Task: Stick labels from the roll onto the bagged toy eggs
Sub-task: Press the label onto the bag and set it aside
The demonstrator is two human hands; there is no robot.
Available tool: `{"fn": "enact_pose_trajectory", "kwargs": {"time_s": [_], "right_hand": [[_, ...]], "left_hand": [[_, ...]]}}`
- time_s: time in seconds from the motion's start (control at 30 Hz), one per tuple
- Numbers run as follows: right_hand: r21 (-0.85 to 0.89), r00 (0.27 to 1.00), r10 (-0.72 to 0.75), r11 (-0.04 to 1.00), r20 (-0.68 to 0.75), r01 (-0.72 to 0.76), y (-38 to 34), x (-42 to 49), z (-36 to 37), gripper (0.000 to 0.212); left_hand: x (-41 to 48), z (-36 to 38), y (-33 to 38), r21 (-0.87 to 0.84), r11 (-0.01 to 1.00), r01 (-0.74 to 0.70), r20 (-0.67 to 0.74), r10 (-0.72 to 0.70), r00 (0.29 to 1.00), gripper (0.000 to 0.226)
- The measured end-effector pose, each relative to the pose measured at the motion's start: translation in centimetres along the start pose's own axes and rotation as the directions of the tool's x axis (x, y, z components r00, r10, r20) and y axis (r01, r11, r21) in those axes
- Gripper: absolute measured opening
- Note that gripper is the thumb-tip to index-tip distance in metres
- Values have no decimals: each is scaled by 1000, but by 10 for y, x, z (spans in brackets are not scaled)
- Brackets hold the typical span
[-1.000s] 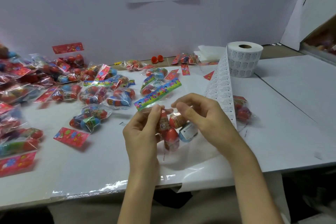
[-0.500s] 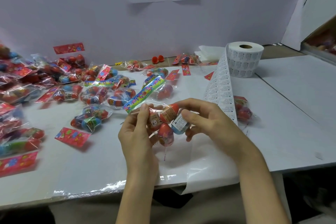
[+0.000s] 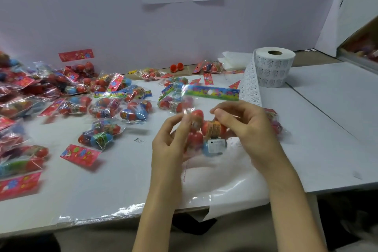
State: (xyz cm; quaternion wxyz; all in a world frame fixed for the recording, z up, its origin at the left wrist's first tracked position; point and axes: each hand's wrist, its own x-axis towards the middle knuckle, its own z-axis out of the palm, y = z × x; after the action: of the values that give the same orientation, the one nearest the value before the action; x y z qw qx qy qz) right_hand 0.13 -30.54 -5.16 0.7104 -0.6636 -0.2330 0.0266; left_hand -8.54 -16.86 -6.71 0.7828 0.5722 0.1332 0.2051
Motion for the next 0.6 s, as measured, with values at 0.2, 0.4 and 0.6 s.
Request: {"fn": "enact_pose_trajectory", "kwargs": {"time_s": [0.2,0.4,0.6], "right_hand": [[40,999,29,999,-45,-27,-3,0,-14,8],[-15,995,77,997,58,-76,-27,16,-41,20],[-167,913,139,983,382,-80,-39,50,-63,2]], "left_hand": [[2,-5,-3,1,1000,4,51,-4,999,43],[1,-5,-2,59,998,-9,78,4,997,48],[5,-1,-8,18,998,-63,83,61,995,67]]}}
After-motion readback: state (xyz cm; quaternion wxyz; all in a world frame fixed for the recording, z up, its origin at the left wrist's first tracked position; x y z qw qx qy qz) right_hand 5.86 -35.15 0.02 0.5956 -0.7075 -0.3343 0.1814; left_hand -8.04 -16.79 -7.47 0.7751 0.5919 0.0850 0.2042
